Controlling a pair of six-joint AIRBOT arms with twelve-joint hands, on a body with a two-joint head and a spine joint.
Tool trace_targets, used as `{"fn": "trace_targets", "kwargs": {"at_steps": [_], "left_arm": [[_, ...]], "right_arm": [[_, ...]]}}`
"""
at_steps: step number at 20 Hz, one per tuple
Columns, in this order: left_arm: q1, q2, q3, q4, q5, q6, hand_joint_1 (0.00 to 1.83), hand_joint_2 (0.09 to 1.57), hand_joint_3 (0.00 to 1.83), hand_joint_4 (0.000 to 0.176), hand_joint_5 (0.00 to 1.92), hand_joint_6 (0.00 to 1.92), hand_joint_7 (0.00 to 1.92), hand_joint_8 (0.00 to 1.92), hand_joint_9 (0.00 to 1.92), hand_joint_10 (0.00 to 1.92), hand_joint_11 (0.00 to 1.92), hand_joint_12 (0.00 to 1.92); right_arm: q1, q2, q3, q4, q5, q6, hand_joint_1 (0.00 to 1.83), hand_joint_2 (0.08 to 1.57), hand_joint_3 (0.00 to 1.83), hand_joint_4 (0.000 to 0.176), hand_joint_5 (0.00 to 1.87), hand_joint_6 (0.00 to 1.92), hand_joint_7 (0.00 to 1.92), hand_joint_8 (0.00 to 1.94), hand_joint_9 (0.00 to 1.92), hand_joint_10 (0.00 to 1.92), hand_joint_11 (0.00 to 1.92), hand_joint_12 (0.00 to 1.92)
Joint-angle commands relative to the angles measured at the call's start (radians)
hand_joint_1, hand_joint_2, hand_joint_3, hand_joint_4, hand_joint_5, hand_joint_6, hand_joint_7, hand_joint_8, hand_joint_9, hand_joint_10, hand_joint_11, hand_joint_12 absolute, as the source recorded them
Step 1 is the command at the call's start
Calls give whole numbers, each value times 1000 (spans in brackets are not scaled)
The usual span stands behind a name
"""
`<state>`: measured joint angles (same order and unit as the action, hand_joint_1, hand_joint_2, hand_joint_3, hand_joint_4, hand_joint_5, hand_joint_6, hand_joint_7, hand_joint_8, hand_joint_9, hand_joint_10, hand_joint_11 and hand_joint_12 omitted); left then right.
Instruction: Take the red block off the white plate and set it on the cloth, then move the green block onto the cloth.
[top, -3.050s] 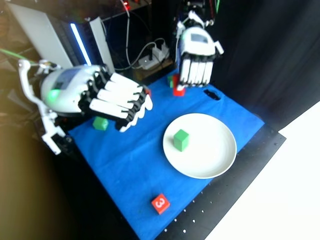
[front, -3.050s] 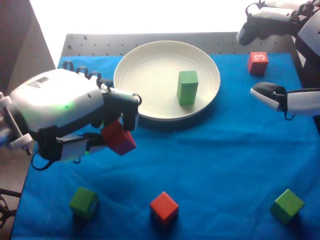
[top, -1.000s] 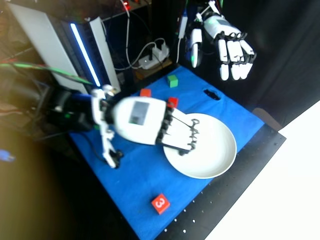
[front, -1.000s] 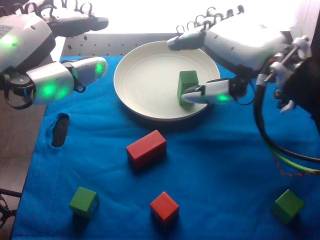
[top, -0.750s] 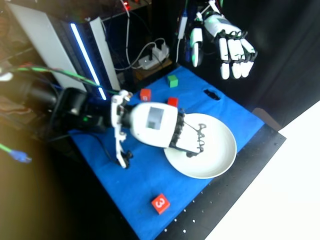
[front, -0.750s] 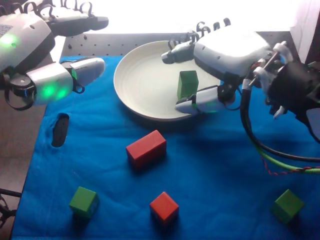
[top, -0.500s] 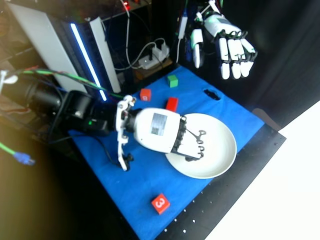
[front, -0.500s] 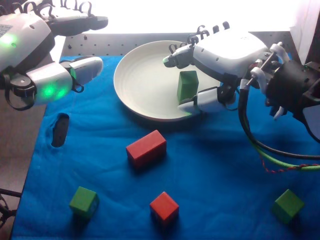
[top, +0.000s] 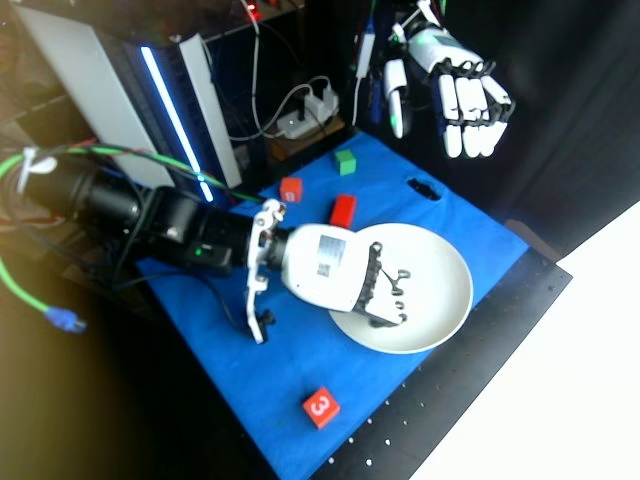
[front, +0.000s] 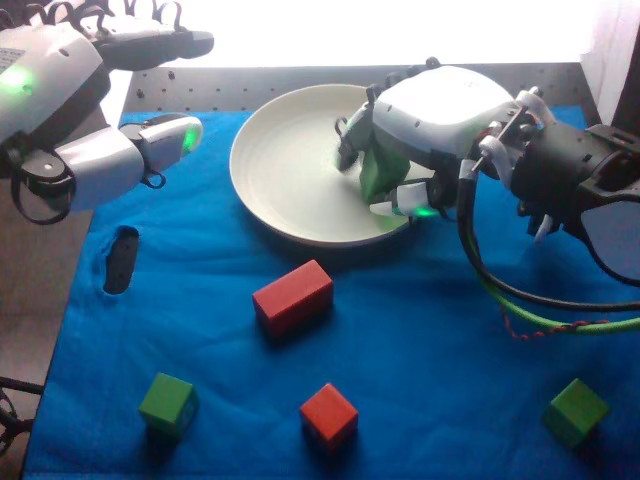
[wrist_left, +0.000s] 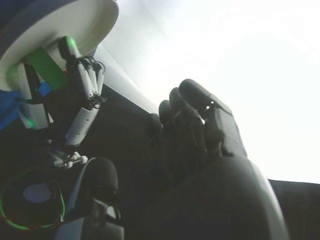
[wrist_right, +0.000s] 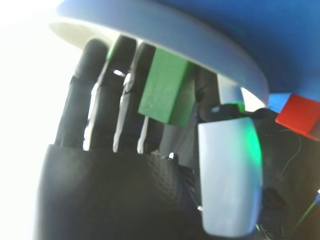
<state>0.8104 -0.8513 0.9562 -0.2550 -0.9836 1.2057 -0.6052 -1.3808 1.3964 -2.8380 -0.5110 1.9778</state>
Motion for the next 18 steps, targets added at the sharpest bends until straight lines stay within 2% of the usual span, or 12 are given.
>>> {"fn": "trace_targets", "kwargs": {"at_steps": [1,2,3,4,5,7,8,9,12,14,17,18], "left_arm": [[-8,-1,-2,11,-124,-1,461,1352,3,0,478,11,445,6,404,36,0,1246],[-8,-1,-2,10,-124,-1,457,1351,2,0,480,13,445,6,404,36,0,1249],[-8,-1,-2,9,-123,-1,441,1355,4,0,481,13,443,4,400,34,0,1237],[-8,-1,-2,9,-122,-1,429,1350,1,0,484,14,442,3,399,33,0,1235],[-8,-1,-2,7,-120,-1,416,1353,2,0,480,12,442,3,400,32,0,1254],[-6,-2,-2,7,-118,-1,403,1352,1,0,483,13,451,5,406,33,0,1284],[-5,-2,-3,6,-118,-1,405,1350,0,0,494,17,464,11,421,39,0,1285],[-4,-2,-3,6,-118,-1,397,1347,0,0,499,19,474,14,431,42,0,1285],[-3,0,-6,5,-121,-1,417,1346,0,0,515,24,475,9,436,40,0,1301],[3,4,-9,2,-127,-1,383,1338,0,0,507,19,456,0,418,27,0,1290],[21,17,-20,-10,-149,-1,428,1326,0,0,521,23,453,1,410,19,0,1258],[25,20,-23,-12,-154,-1,406,1331,0,0,521,22,456,2,411,18,0,1255]], "right_arm": [[17,0,3,-10,-99,-1,1362,1145,2,0,858,1149,941,964,838,1334,572,1381],[19,0,2,-11,-100,-1,1237,1161,0,0,862,1218,924,1029,812,889,517,1344],[19,0,0,-11,-100,-1,1337,1157,0,0,851,1200,941,958,803,1278,514,1339],[22,1,-3,-11,-100,-1,1232,1154,3,0,889,1146,922,1068,801,943,445,1429],[27,1,-7,-13,-100,-1,1213,1150,2,11,915,1100,913,1106,840,780,418,1475],[43,2,-19,-27,-101,-1,1207,1153,0,14,895,1161,926,1058,857,675,301,1503],[55,16,-35,-37,-111,-1,1338,1134,7,0,897,1088,976,942,833,1215,444,1486],[58,31,-53,-40,-128,-1,1365,1131,5,0,916,1028,973,942,829,1343,520,1500],[58,116,-139,-66,-217,-1,1371,1140,0,0,844,1144,962,948,864,1325,646,1383],[58,171,-195,-91,-272,-1,1375,1137,1,0,860,1022,953,994,881,1378,716,1524],[57,268,-290,-138,-367,-1,1371,1148,1,0,828,1135,964,1021,832,1384,700,1596],[50,292,-318,-152,-393,-1,1374,1144,0,0,831,1102,976,1029,847,1364,708,1587]]}}
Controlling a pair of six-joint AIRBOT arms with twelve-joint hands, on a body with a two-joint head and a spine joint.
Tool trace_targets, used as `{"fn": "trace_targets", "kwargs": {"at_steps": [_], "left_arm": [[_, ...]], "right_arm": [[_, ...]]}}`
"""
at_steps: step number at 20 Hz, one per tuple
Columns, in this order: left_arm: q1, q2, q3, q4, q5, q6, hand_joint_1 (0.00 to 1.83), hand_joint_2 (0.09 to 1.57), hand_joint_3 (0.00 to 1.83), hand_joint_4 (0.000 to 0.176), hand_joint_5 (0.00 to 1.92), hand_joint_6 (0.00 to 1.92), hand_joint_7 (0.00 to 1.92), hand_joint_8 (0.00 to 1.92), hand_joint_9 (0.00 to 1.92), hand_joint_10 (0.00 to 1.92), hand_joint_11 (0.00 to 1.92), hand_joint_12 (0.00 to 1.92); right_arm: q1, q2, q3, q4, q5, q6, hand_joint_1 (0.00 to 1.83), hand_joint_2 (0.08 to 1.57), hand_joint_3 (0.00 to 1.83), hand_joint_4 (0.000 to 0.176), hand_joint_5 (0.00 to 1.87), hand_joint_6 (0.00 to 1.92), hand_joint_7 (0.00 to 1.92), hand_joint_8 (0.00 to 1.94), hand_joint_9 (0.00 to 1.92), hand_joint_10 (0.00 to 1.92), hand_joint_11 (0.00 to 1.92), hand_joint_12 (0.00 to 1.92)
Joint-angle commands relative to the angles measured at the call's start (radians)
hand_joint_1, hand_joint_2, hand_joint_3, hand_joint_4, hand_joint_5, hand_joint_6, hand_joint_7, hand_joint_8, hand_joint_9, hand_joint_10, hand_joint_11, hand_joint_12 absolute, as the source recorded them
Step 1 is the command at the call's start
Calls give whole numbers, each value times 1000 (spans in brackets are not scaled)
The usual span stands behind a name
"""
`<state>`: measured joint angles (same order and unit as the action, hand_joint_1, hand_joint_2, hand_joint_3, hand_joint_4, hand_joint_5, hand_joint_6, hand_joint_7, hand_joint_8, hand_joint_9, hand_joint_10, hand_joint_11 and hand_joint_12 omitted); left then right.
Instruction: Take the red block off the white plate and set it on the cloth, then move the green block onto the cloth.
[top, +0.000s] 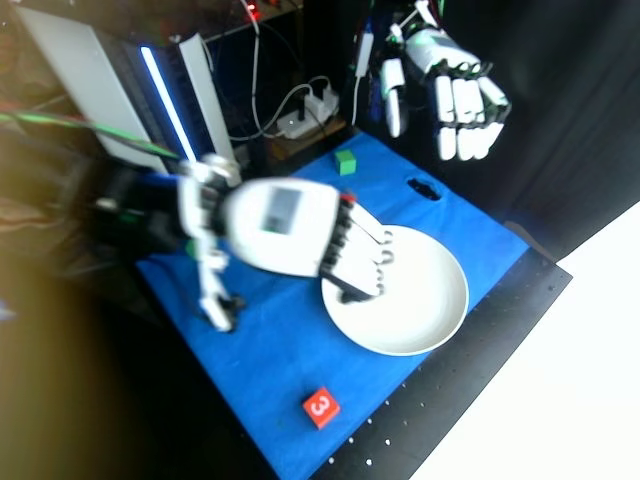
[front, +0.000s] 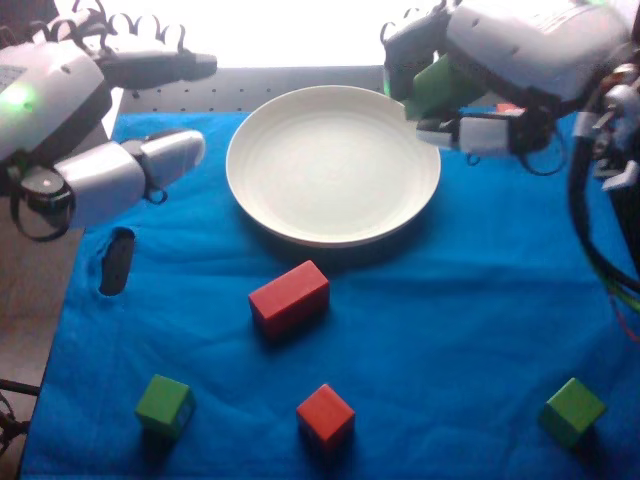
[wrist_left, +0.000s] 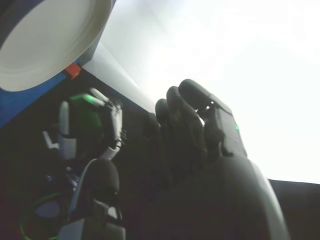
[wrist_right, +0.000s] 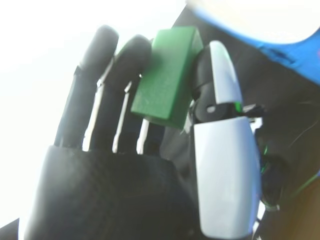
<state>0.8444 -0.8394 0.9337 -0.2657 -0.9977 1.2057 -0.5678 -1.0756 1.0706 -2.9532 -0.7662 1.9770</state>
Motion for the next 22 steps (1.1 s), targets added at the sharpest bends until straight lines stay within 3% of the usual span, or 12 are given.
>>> {"fn": "trace_targets", "kwargs": {"at_steps": [1,3,5,7,11,12,14,17,19,20,21,22], "left_arm": [[-5,11,-3,-4,-147,-1,395,1331,0,0,522,21,457,2,413,17,0,1275],[2,16,-7,-10,-157,-1,431,1334,0,0,537,24,465,3,417,15,0,1211],[11,20,-10,-15,-168,-1,441,1334,0,0,549,26,460,1,414,10,0,1165],[18,24,-13,-21,-180,-1,484,1329,0,0,566,28,472,4,422,10,0,1113],[41,28,-19,-36,-205,-1,485,1332,0,0,581,25,472,1,435,10,0,1229],[49,28,-21,-42,-212,-1,496,1330,0,2,588,27,471,1,435,9,0,1233],[55,28,-22,-45,-216,-1,472,1322,0,15,591,25,460,0,418,3,0,1214],[55,29,-22,-45,-219,-1,448,1322,0,2,595,23,464,2,418,3,0,1165],[55,28,-23,-45,-219,-1,452,1328,1,0,597,21,466,2,420,3,0,1107],[56,28,-24,-45,-219,-1,469,1328,1,0,599,20,464,1,409,2,0,1067],[56,28,-24,-45,-219,-1,463,1329,1,0,600,20,466,1,411,4,0,1061],[56,28,-24,-45,-219,-1,482,1323,0,0,610,22,474,4,429,10,0,1137]], "right_arm": [[3,7,-17,-51,-162,0,1378,1135,0,0,839,1078,992,1022,872,1331,747,1571],[-25,46,-63,-59,-213,0,1377,1138,0,0,832,1032,979,1057,873,1369,797,1608],[-71,84,-104,-59,-275,0,1273,1128,0,0,912,909,1019,1197,971,1413,815,1782],[-120,124,-147,-59,-328,0,1277,1106,0,0,967,818,1062,1134,990,1406,773,1844],[-190,169,-192,-59,-380,16,1268,1124,3,0,997,721,974,1341,1130,1642,1044,1921],[-214,173,-195,-59,-389,46,1267,1131,5,0,1002,705,944,1391,1110,1696,1033,1921],[-245,177,-203,-59,-399,67,1273,1120,0,0,992,732,991,1295,1073,1558,980,1857],[-289,181,-226,-59,-400,67,1287,1090,0,0,1060,633,1069,1161,1155,1406,1034,1762],[-312,183,-238,-59,-400,67,1282,1102,0,0,965,816,1076,1132,1126,1437,1018,1796],[-319,183,-242,-59,-400,67,1290,1082,0,0,987,838,1146,971,1142,1311,1019,1665],[-327,182,-245,-59,-400,67,1369,1102,1,0,903,897,1047,978,995,1308,999,1612],[-334,179,-248,-59,-400,67,1297,1104,2,0,932,859,1069,1092,1094,1335,1021,1658]]}}
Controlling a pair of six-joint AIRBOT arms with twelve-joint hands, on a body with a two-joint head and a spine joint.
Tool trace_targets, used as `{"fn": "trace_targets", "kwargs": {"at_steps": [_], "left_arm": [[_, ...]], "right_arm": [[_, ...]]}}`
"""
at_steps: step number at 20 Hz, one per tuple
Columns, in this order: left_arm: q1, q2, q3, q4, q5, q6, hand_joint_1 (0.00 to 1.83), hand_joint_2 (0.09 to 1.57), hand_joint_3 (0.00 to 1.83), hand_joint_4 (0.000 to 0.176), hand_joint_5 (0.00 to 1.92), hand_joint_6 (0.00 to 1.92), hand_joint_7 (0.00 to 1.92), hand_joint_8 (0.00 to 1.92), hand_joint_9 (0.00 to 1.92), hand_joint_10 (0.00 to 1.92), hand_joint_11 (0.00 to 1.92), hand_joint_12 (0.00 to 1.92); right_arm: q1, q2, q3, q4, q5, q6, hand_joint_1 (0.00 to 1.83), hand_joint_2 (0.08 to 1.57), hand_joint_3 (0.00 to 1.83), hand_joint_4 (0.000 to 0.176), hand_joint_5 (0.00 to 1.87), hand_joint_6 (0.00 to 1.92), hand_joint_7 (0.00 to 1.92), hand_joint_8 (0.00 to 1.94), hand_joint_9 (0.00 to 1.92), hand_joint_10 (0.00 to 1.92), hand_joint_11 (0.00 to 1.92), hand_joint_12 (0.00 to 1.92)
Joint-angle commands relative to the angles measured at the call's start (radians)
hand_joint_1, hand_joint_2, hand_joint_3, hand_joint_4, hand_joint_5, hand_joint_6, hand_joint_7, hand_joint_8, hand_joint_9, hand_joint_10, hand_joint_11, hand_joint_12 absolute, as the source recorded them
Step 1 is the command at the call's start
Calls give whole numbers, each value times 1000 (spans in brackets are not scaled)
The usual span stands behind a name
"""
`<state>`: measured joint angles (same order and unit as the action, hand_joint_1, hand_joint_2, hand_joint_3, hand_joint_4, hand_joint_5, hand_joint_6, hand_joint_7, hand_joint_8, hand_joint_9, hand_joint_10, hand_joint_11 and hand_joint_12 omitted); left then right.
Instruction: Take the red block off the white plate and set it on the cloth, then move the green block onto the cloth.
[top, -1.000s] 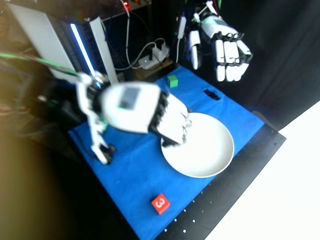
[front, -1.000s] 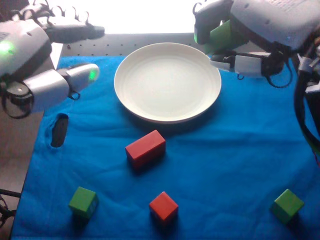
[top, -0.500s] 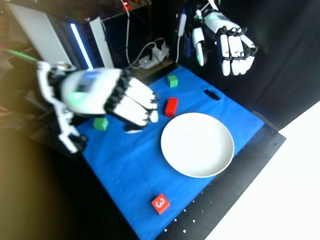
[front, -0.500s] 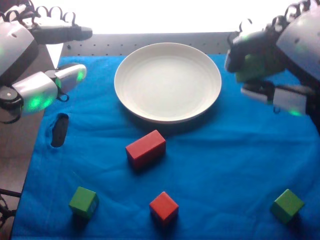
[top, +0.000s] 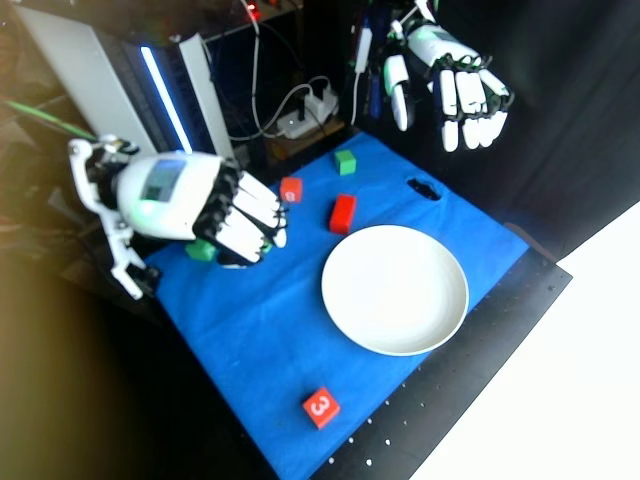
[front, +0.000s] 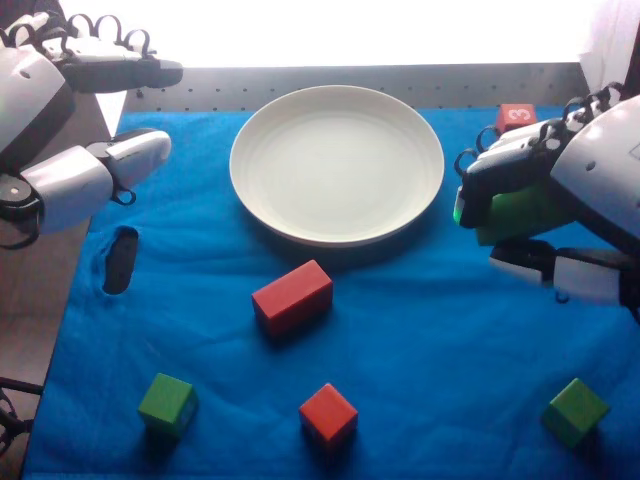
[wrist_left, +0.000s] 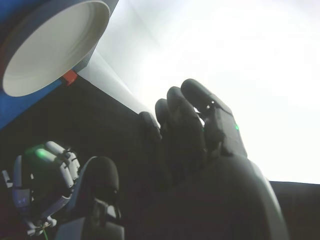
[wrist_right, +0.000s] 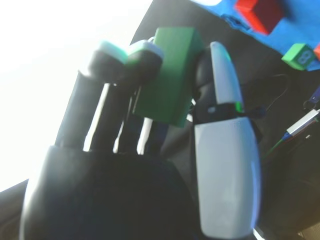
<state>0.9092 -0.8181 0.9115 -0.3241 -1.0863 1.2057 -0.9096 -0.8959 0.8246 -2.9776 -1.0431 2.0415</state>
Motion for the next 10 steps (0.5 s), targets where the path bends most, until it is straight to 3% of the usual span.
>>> {"fn": "trace_targets", "kwargs": {"at_steps": [1,3,5,7,10], "left_arm": [[-9,6,-2,13,-132,-1,480,1321,0,0,616,23,479,4,438,12,0,1172],[-9,6,-3,13,-133,-1,461,1318,0,0,603,14,475,1,404,4,0,1002],[-9,5,-4,13,-135,-1,484,1316,0,0,606,12,472,3,409,5,0,1059],[-9,5,-4,13,-136,-1,505,1311,0,0,616,14,485,6,421,8,0,1085],[-9,5,-5,12,-139,-1,503,1316,1,0,609,8,484,2,400,2,0,1006]], "right_arm": [[3,-5,-3,-34,-122,4,1278,1109,4,0,921,881,1061,1131,1062,1376,985,1693],[-1,-14,-3,-33,-120,6,1177,977,0,0,615,776,734,1144,715,1407,679,1732],[-5,-16,-3,-25,-119,6,1054,953,0,0,396,759,414,1157,398,1513,417,1850],[-7,-16,-3,-20,-119,6,1018,947,0,0,229,862,228,1255,279,1617,360,1918],[-10,-16,-2,-12,-119,6,1023,948,0,0,118,940,122,1322,164,1620,239,1921]]}}
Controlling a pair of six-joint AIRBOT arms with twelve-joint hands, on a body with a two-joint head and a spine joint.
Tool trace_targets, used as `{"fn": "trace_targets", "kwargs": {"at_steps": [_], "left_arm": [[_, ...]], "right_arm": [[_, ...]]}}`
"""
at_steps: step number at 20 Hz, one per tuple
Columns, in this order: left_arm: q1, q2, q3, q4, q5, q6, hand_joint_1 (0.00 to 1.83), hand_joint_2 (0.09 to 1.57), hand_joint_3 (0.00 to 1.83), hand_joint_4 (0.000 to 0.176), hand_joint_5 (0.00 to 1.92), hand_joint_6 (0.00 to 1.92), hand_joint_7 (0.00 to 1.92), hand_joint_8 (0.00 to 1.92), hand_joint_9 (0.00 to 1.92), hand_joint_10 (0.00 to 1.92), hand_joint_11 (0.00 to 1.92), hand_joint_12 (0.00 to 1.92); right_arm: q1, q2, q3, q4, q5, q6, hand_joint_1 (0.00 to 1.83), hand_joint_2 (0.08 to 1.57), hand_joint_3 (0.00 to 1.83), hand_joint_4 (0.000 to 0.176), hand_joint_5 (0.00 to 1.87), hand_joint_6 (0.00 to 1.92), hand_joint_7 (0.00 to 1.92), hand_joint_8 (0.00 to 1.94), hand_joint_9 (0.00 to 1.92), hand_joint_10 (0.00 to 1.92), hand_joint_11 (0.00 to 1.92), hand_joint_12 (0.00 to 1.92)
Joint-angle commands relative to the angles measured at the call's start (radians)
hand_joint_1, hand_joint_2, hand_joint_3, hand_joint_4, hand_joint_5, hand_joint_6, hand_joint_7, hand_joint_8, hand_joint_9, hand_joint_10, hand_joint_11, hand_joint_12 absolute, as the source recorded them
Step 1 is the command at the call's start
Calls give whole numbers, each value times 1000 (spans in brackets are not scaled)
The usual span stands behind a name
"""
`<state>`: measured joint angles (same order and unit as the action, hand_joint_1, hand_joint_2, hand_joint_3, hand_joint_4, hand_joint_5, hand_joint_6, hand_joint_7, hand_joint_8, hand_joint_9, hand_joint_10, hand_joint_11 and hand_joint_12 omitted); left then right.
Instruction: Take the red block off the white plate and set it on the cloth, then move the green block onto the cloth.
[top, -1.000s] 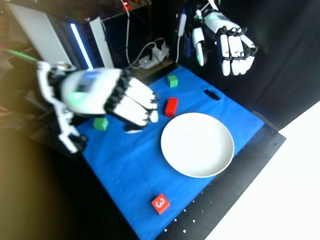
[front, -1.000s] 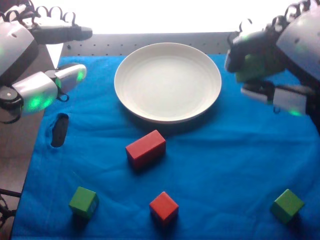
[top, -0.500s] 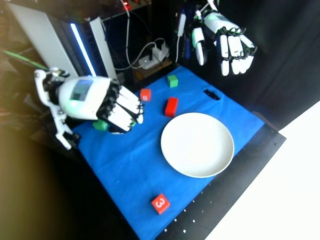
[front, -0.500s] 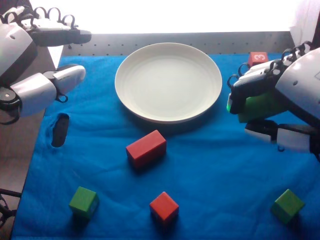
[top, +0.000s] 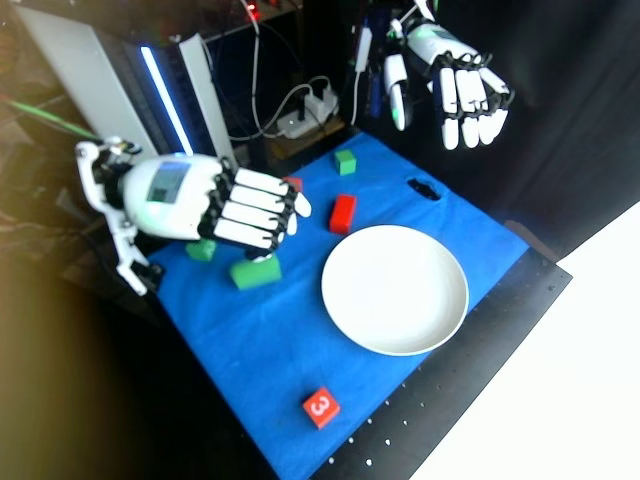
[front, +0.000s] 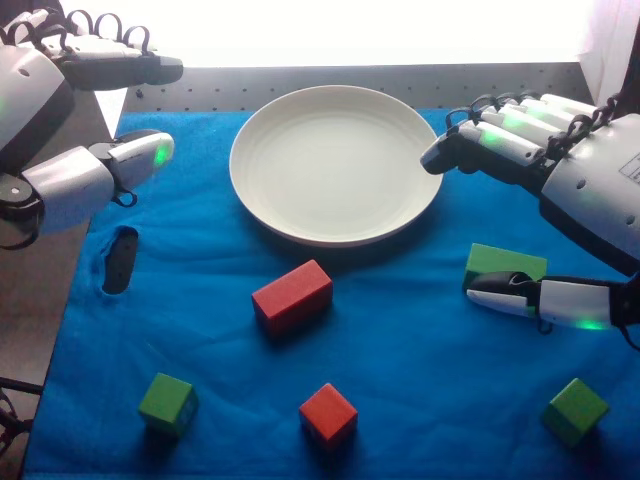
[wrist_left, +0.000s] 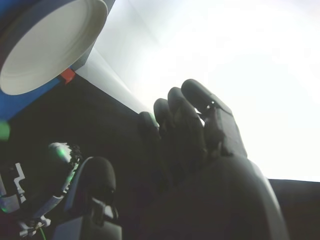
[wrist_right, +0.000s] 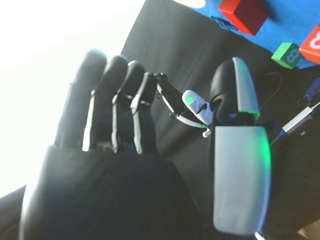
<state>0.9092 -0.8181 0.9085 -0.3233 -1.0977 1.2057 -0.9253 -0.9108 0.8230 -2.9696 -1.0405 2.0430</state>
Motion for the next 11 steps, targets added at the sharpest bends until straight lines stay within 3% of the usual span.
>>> {"fn": "trace_targets", "kwargs": {"at_steps": [1,2,5,6,8,9,10,11], "left_arm": [[-9,5,-3,11,-130,-1,515,1314,0,0,610,8,487,2,401,3,0,1006],[-8,5,-3,10,-133,-1,509,1314,0,6,613,9,486,1,404,4,0,1024],[0,7,-5,4,-150,-1,499,1313,0,3,610,5,493,2,422,7,0,1053],[1,8,-5,2,-157,-1,500,1315,1,15,598,2,484,1,410,2,0,1012],[1,16,-6,1,-193,-3,599,1312,0,0,478,0,467,2,424,5,0,1201],[1,21,-8,1,-218,-4,607,1312,0,9,419,0,449,0,419,2,0,1219],[0,27,-9,3,-254,-8,534,1307,0,53,298,0,411,0,410,3,22,1192],[0,32,-9,9,-289,-20,534,1307,0,53,298,0,411,0,410,3,22,1192]], "right_arm": [[5,-1,-1,-17,-121,4,1043,949,0,0,114,948,118,1331,163,1625,246,1921],[4,-1,-1,-15,-122,4,1049,943,0,0,117,958,120,1338,167,1625,263,1921],[4,8,-1,-2,-141,4,1045,957,0,0,107,990,111,1388,152,1625,205,1921],[3,17,-1,6,-166,4,1023,977,0,0,159,943,174,1286,179,1518,188,1906],[2,35,3,37,-255,4,1070,1020,0,0,97,992,119,1294,85,1510,75,1911],[2,36,8,49,-303,4,1051,1078,0,0,30,1057,76,1311,22,1500,14,1905],[3,36,11,61,-371,4,981,1115,0,0,0,1010,100,1194,78,1349,7,1784],[3,45,12,69,-424,4,981,1115,0,0,0,1010,100,1194,78,1349,7,1784]]}}
